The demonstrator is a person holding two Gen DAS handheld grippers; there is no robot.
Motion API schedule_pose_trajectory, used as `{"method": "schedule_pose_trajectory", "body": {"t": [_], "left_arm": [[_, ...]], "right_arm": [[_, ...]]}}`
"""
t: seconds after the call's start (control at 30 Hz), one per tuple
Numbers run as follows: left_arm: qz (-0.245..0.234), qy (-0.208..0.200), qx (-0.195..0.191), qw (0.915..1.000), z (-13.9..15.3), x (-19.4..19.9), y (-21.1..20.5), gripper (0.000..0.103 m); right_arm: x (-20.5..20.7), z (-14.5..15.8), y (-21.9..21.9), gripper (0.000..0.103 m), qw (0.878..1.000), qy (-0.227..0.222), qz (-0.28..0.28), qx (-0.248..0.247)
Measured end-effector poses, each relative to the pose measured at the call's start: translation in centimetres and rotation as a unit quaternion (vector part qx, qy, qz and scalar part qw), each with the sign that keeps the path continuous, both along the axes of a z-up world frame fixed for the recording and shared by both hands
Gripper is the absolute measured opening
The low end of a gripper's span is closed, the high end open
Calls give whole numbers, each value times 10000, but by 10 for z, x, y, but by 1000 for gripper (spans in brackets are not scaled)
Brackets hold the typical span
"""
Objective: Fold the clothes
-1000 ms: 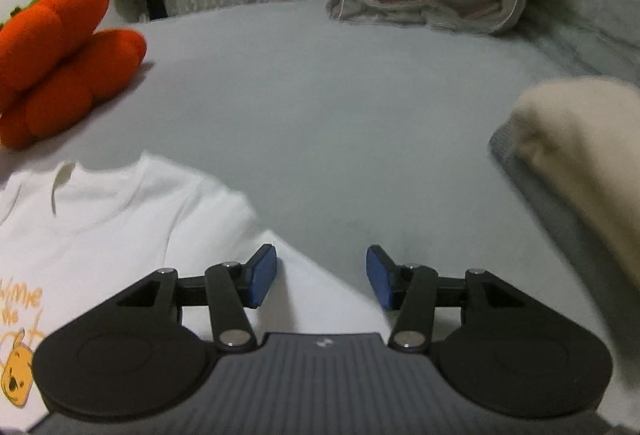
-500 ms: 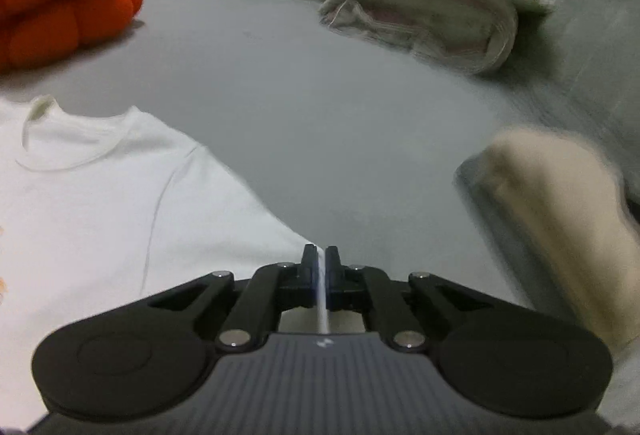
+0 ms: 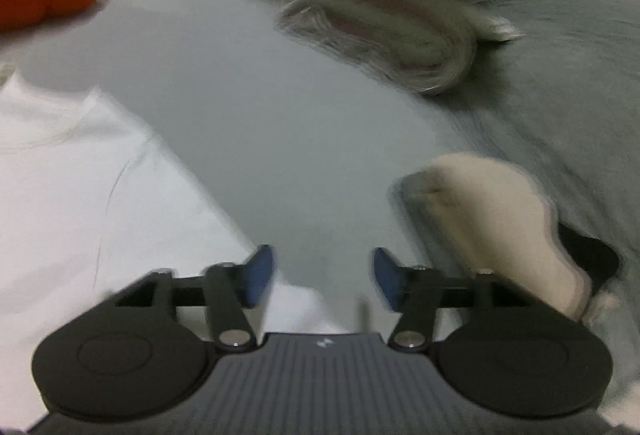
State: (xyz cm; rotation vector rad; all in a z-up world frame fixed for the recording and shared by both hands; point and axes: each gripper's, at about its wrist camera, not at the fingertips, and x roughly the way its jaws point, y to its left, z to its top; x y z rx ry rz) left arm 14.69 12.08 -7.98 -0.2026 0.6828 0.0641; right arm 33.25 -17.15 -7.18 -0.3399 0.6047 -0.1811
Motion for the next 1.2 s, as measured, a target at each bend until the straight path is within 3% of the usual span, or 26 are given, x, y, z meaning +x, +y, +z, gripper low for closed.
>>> {"method": "schedule_pose_trajectory", "body": {"t": [0.1, 0.17, 0.23, 0.3, 0.4, 0.53, 0.6, 0.67, 0.7, 0.73, 0.83, 0.9, 1.2], "left_arm": [[43, -6, -30, 10000, 1, -1, -2, 40], [84, 3, 11, 10000, 0, -1, -5, 40], [127, 12, -2, 9999, -1, -2, -6, 40], [142, 39, -134, 9998, -1, -3, -7, 40], [164, 78, -333, 9993, -1, -4, -7, 41], [146, 68, -385, 9991, 0, -6, -10, 42], [135, 91, -355, 9992, -2, -4, -11, 42], [124, 152, -330, 9993, -6, -2, -13, 42], [115, 186, -315, 9993, -8, -2, -13, 42], [106, 216, -301, 9993, -9, -1, -13, 42], [79, 220, -281, 9993, -10, -1, -16, 42], [26, 202, -242, 9995, -10, -2, -18, 42], [-55, 227, -8, 9997, -11, -3, -25, 42]], "right_arm": [[-35, 23, -28, 67, 9933, 75, -360, 1096], [-60, 31, -50, 68, 9768, 113, -752, 2003], [-86, 23, -76, 68, 9420, 151, -1150, 3149], [-104, 0, -90, 68, 9069, 295, -1378, 3971], [-116, -18, -99, 68, 8676, 236, -1804, 4628], [-122, -15, -106, 67, 8316, 186, -2153, 5116], [-128, -17, -104, 62, 8233, 241, -2209, 5222], [-125, -21, -107, 48, 8254, 149, -2378, 5117], [-124, -23, -109, 34, 8267, 96, -2468, 5055], [-125, -27, -113, 23, 8198, 45, -2597, 5103], [-120, -28, -109, 13, 8433, 34, -2456, 4781], [-117, -26, -105, 8, 8639, 47, -2317, 4472], [-111, -14, -101, 5, 9044, -136, -2380, 3539]]}}
